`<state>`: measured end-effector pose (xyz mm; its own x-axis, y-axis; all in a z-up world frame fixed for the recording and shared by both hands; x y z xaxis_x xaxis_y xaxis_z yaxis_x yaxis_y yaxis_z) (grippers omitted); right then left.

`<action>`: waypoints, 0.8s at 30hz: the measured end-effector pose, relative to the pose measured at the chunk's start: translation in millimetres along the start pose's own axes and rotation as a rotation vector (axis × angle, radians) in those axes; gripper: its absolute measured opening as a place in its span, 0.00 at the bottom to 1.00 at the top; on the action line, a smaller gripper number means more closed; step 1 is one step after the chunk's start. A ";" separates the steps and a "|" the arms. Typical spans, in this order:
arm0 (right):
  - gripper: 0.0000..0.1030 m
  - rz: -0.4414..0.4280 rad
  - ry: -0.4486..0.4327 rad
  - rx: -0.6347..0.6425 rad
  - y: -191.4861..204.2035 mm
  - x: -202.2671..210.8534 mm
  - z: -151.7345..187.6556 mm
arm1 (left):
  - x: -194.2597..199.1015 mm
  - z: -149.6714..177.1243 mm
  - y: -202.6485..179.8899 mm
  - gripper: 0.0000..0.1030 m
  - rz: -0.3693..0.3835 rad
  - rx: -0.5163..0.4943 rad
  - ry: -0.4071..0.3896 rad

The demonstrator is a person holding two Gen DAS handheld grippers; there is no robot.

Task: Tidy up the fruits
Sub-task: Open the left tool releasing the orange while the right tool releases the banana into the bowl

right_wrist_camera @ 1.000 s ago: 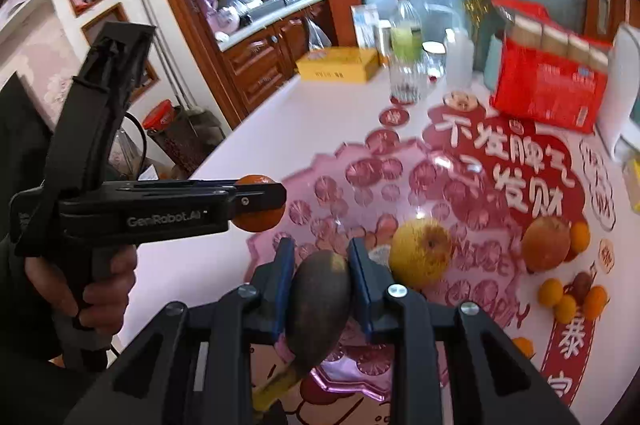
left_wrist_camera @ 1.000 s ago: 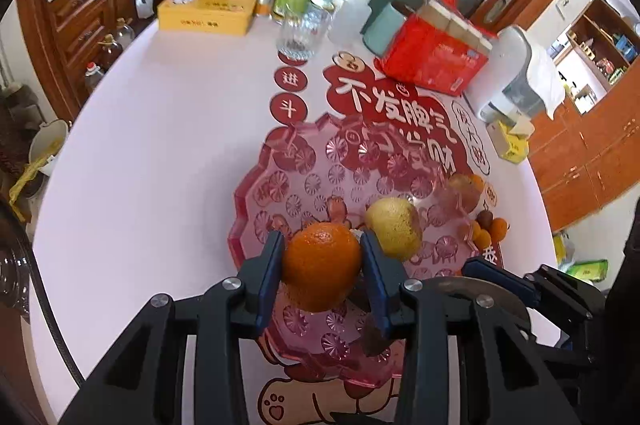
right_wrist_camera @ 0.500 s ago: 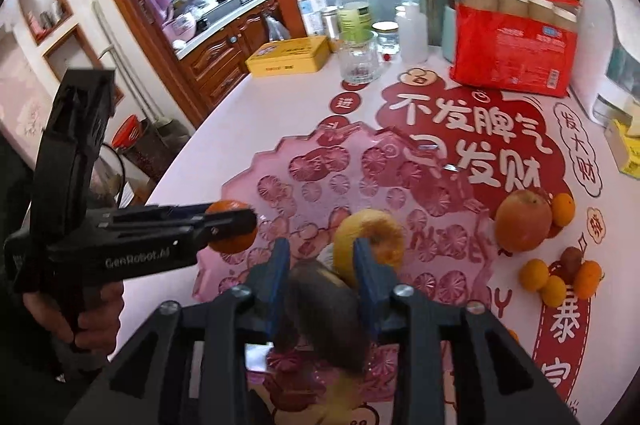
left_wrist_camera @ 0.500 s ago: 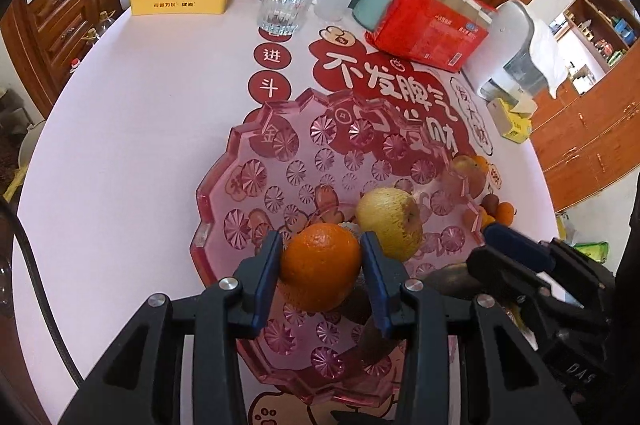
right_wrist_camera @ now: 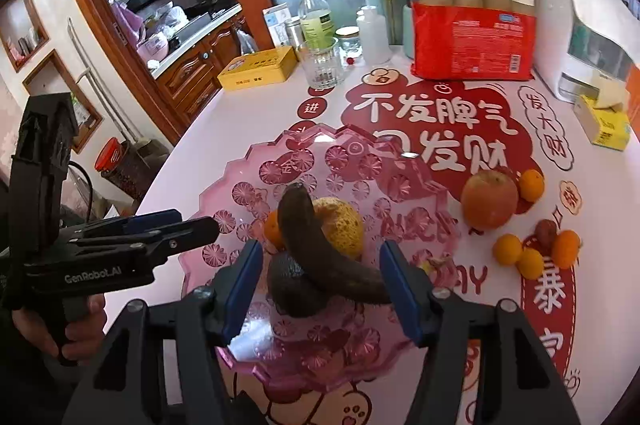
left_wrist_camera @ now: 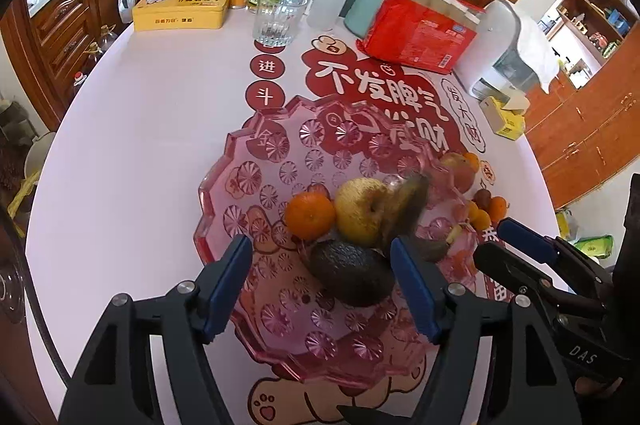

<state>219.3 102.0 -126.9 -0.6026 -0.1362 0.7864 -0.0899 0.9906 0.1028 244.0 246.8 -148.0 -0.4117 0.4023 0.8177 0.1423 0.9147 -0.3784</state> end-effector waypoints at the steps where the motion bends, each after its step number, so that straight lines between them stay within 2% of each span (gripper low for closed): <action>1: 0.59 0.002 -0.002 -0.006 -1.1 2.3 1.7 | 1.9 1.6 -2.3 0.70 0.003 -0.003 0.000; 13: 0.60 0.047 -0.024 -0.080 -21.9 37.0 39.9 | 23.0 27.2 -41.3 0.73 0.034 -0.072 -0.001; 24: 0.60 0.083 0.000 -0.146 -61.6 57.9 76.2 | 14.3 59.3 -86.4 0.76 0.052 -0.102 0.054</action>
<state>129.5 32.5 -134.2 -0.6033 -0.0538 0.7957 0.0763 0.9892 0.1248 172.4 171.2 -129.4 -0.3528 0.4485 0.8212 0.2545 0.8905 -0.3771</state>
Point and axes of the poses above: each gripper's, at about its wrist camera, not at the fingertips, and x roughly against the way its jaws point, y to its left, z to its underside, the point moved 8 cm from there along -x, roughly the way its jaws point, and after that the axes turned 4 degrees about z, right-handed, at the moved point
